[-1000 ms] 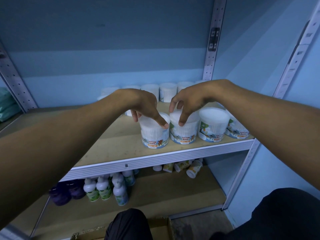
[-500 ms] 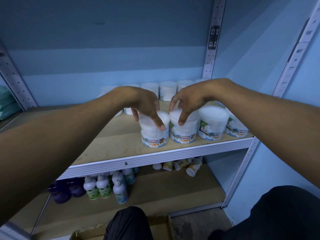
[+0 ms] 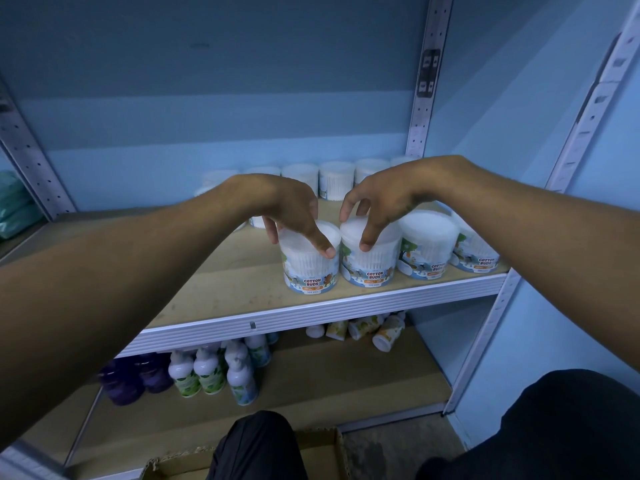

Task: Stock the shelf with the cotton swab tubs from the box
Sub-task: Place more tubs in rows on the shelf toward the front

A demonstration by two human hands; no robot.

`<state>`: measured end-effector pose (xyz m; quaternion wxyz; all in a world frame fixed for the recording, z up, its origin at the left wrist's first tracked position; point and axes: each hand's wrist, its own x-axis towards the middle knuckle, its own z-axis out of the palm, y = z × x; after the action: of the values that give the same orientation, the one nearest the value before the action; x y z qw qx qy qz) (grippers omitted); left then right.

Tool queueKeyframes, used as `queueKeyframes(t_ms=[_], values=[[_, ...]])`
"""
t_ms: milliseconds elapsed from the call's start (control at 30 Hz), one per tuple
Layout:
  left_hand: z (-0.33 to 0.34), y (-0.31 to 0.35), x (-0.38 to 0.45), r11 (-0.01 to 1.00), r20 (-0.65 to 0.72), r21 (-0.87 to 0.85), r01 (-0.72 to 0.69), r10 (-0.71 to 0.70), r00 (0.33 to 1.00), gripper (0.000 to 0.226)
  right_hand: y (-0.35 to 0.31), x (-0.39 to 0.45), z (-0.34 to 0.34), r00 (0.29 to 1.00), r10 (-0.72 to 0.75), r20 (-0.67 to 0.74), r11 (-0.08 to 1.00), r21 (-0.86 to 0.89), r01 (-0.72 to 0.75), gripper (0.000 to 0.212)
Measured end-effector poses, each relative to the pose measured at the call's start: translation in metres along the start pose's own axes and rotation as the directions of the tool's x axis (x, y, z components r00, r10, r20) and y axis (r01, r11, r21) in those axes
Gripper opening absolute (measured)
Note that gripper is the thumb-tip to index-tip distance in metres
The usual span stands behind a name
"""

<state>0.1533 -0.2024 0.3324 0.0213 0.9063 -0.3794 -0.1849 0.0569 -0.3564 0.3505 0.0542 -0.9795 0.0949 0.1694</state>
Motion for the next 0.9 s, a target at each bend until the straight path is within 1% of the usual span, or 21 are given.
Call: queueKeyframes(t_ms=[167, 300, 400, 467, 600, 767, 900], values=[[0.0002, 0.0009, 0.0008, 0.998, -0.012, 0.052, 0.026, -0.025, 1.0, 0.093, -0.0011, -0.004, -0.0003, 1.0, -0.011, 0.004, 0.999, -0.03, 0.011, 0.067], [0.0007, -0.0002, 0.0021, 0.999, 0.001, 0.026, 0.025, -0.025, 1.0, 0.094, -0.0009, -0.0052, -0.0009, 1.0, -0.019, 0.014, 0.999, -0.028, 0.019, 0.068], [0.0015, -0.0036, 0.0028, 1.0, 0.032, -0.013, 0.011, -0.01, 0.999, 0.099, 0.0003, -0.0049, -0.0008, 0.999, -0.026, 0.025, 1.0, -0.014, 0.026, 0.068], [0.0015, -0.0049, 0.0018, 1.0, 0.053, -0.024, 0.004, -0.003, 0.999, 0.097, 0.0012, -0.0045, -0.0001, 0.999, -0.027, 0.027, 1.0, 0.0, 0.027, 0.068], [0.0013, -0.0042, 0.0015, 1.0, 0.059, -0.025, 0.004, -0.003, 0.998, 0.092, 0.0004, -0.0037, 0.0003, 0.999, -0.026, 0.023, 1.0, -0.005, 0.026, 0.068], [0.0005, -0.0033, 0.002, 1.0, 0.07, -0.012, 0.013, -0.012, 0.997, 0.096, 0.0001, -0.0025, -0.0004, 0.999, -0.022, 0.03, 1.0, 0.001, 0.022, 0.068], [0.0015, -0.003, 0.0004, 1.0, 0.05, -0.005, 0.007, -0.006, 0.999, 0.098, -0.0009, -0.0031, 0.0002, 1.0, -0.016, 0.023, 1.0, -0.008, 0.016, 0.068]])
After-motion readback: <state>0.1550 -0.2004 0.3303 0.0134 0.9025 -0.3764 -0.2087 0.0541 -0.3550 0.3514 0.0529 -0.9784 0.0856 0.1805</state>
